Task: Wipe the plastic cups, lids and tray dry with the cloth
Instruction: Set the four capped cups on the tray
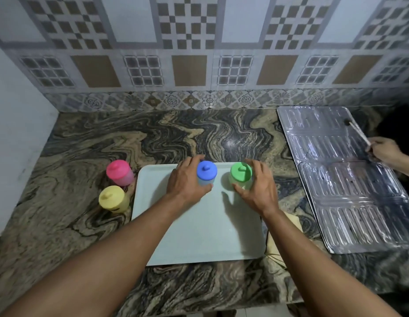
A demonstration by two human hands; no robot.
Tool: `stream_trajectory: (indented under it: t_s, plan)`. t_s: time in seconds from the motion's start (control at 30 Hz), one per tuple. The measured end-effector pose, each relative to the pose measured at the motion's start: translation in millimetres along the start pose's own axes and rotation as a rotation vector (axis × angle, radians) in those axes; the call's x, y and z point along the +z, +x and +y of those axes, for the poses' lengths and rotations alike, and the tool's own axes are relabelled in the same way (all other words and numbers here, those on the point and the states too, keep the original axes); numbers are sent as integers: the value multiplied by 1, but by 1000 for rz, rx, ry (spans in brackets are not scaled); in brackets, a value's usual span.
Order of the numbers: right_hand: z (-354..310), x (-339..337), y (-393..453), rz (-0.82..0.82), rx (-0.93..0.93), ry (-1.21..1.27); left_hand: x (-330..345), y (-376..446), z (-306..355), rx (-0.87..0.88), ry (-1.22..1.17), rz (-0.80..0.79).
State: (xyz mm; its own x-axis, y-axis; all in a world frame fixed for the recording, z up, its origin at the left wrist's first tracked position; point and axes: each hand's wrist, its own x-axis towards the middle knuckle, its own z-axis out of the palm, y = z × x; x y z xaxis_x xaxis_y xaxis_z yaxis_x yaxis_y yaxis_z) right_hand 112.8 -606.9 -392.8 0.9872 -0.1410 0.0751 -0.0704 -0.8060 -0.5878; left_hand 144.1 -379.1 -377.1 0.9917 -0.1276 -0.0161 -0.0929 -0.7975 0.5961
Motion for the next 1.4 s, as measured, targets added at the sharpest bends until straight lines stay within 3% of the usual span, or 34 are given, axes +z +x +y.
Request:
stream_trajectory:
  t_s: [0.17,0.27,0.47,0.7,1.0,1.2,1.4]
  plan:
    - [-33,-10,-3,208,-139,-30,-32,-29,-17,43,4,110]
    - [-75,1,0,208,-280,19,-61,-57,-43,40,69,257]
    - [-174,73,11,-73,-479,45,-113,-100,-123,-118,125,414]
    - [-246,144,26,-421,-570,-63,-121,-112,-174,-181,48,257]
    - [-262,163,29,-425,-536,-87,-112,-102,-181,-156,0,239]
    - [-228,132,21,-239,-410,-17,-121,-88,-165,-134,1,300]
    - [-171,100,7,-108,-214,-27,-117,-49,-130,-72,-18,228]
